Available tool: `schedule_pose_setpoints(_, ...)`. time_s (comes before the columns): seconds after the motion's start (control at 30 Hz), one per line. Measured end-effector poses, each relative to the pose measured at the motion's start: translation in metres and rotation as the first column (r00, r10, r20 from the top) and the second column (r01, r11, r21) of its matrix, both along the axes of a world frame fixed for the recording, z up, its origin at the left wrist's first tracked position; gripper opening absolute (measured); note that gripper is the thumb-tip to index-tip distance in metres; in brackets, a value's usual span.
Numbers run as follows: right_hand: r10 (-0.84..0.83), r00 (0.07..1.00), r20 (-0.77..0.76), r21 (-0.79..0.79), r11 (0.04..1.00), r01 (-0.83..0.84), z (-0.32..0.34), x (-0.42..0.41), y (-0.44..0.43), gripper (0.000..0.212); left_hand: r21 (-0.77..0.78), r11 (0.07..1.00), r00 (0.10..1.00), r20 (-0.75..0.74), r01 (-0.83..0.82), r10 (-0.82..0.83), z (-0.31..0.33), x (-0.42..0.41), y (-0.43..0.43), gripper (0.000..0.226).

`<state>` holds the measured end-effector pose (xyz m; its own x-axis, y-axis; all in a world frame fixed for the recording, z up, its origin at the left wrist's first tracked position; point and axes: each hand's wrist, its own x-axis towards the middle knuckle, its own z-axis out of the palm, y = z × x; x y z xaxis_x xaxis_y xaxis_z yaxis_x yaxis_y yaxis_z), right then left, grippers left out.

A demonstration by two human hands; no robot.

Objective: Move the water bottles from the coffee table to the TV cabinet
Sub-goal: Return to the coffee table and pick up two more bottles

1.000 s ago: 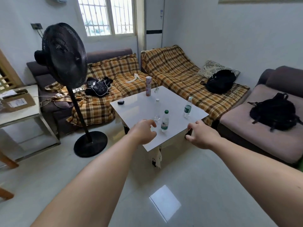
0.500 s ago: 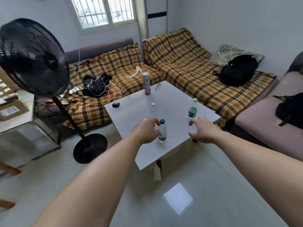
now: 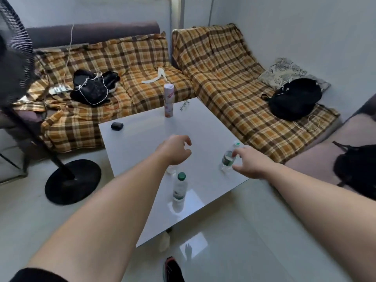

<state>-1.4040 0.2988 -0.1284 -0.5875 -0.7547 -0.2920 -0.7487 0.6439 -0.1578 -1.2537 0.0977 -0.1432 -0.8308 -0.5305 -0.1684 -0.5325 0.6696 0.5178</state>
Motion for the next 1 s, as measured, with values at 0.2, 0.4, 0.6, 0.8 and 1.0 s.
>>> schedule_pose_setpoints(0.2, -0.068, 0.997, 0.023, 0.047, 0.997, 0.066, -0.008, -0.076, -0.035, 0.042, 0.061, 0.998, 1.0, 0.029, 0.008, -0.009, -0.01, -0.076, -0.043, 0.032)
schedule_pose_setpoints(0.4, -0.034, 0.998, 0.051, 0.077, 0.997, 0.03, -0.037, -0.127, -0.068, 0.039, 0.103, 0.995, 0.999, 0.035, 0.006, -0.01, -0.025, -0.131, -0.062, 0.031)
schedule_pose_setpoints(0.6, 0.034, 0.994, 0.106, 0.101, 0.994, -0.045, -0.071, -0.191, -0.085, 0.041, 0.164, 0.986, 0.997, 0.071, -0.039, 0.028, -0.049, -0.185, -0.054, 0.03)
schedule_pose_setpoints(0.8, 0.213, 0.973, 0.083, 0.176, 0.958, -0.225, -0.108, -0.254, -0.096, 0.043, 0.184, 0.948, 0.963, 0.115, -0.26, 0.242, -0.061, -0.222, -0.053, 0.027)
schedule_pose_setpoints(1.0, 0.294, 0.94, 0.176, 0.185, 0.928, -0.325, -0.141, -0.279, -0.101, 0.043, 0.195, 0.899, 0.916, 0.171, -0.393, 0.363, -0.084, -0.232, -0.042, 0.027)
